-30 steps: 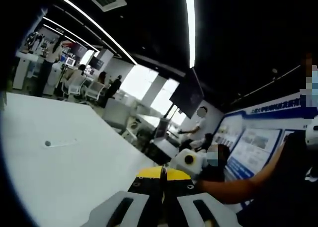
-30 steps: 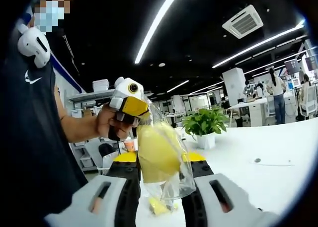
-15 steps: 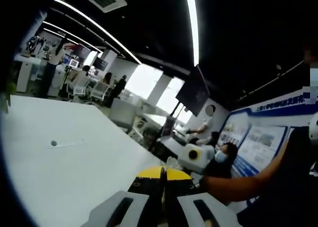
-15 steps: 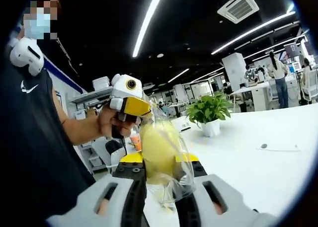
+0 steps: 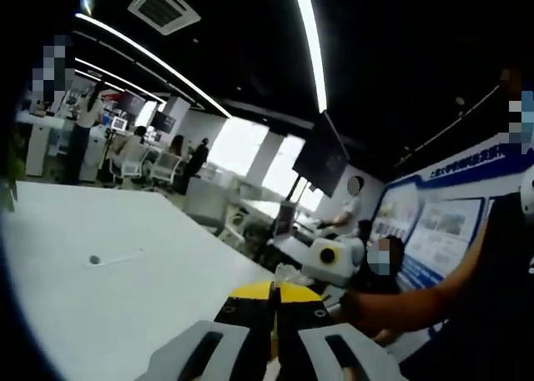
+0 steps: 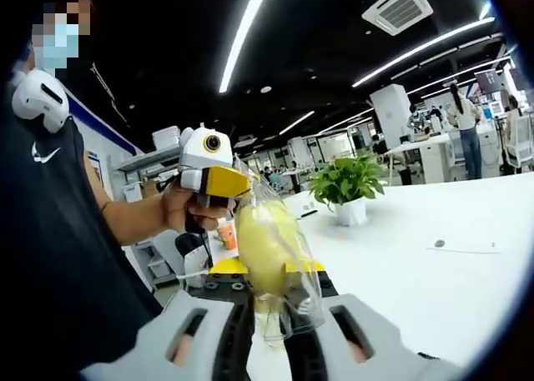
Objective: Compare the silicone blocks by pressing each to a similar depth, holding the contact briefly, and releasing to observe deformation and rebound differences across the visible hardness samples.
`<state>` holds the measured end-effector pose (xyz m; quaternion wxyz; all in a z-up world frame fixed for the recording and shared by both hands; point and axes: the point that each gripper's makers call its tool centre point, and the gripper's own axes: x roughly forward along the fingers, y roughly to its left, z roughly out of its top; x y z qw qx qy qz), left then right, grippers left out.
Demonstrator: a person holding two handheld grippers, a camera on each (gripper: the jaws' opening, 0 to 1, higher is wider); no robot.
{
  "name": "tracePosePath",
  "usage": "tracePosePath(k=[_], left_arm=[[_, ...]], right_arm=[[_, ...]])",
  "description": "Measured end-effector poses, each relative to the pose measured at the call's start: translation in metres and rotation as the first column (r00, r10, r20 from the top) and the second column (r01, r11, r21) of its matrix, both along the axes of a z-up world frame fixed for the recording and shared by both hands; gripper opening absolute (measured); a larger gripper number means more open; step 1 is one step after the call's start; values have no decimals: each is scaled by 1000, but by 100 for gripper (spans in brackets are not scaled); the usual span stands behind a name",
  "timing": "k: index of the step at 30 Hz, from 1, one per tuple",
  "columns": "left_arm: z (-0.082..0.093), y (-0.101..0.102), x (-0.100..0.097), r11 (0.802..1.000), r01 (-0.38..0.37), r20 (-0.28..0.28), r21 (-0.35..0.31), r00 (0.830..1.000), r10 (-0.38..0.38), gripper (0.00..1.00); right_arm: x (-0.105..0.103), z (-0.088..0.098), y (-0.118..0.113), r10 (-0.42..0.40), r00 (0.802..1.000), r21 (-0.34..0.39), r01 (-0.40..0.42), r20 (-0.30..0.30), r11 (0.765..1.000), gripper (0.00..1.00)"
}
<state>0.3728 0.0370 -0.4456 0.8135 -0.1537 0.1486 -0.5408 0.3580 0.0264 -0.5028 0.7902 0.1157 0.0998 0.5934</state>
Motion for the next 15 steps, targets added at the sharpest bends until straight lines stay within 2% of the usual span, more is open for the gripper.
tracePosePath(k=[1,4,6,11,15], left_arm=[[-1,0,0,1000,-3,4,2,1000,3,0],[-5,2,2,1000,-18,-53,-20,998,17,0],[-5,3,3,999,-23,-70,-32,997,21,0],[-4,3,1,1000,-17,-16,-15,1000,16,0],[1,3,4,999,-16,-28,-41,999,15,0]], right_arm=[[0,0,1,2,1000,-5,-2,-2,1000,4],[-2,-1,2,4,1000,-33,-4,-10,999,3],[-3,-2,2,11,1000,-38,-12,-18,999,2],[-2,-1,2,18,1000,-58,-20,-19,998,2],[1,4,1,23,1000,-71,-24,-13,997,2]])
